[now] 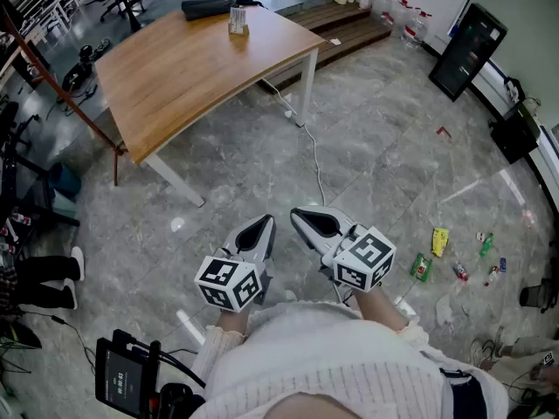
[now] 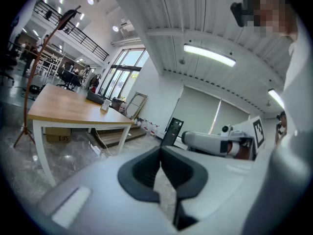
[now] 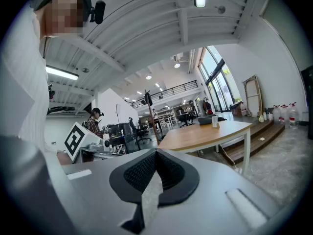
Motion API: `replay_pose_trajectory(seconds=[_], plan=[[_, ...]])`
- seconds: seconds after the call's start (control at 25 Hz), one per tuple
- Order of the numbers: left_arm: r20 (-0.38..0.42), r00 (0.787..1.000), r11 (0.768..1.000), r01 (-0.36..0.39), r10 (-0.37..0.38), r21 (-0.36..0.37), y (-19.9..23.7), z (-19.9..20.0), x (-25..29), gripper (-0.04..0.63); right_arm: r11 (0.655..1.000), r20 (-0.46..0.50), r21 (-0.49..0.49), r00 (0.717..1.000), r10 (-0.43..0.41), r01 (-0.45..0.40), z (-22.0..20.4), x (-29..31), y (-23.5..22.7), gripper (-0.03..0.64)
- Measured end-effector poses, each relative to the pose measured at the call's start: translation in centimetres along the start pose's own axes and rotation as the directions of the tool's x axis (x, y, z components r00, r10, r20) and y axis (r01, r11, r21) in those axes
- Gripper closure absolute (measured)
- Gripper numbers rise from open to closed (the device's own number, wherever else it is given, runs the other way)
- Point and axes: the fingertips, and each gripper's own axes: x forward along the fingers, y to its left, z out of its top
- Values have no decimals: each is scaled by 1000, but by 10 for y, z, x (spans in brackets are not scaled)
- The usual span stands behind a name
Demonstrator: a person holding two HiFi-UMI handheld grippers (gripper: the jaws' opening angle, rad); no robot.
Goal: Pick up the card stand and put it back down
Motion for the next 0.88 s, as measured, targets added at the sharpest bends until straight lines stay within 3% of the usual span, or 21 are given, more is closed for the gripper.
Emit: replay_pose_trajectory(seconds=[0.2, 0.64, 0.88], plan=[[-22, 999, 998, 43, -42, 37, 26, 18, 39, 588, 999, -8, -13, 999, -37, 37, 8, 40, -33, 618], [-26, 996, 988, 85, -82, 130, 146, 119, 134, 587, 994, 50, -19, 993, -108, 109, 79, 170, -143, 618], [-54, 993, 988, 110, -104, 112, 188, 133, 170, 588, 994, 21, 26, 994, -110, 109, 80, 218, -177, 618]])
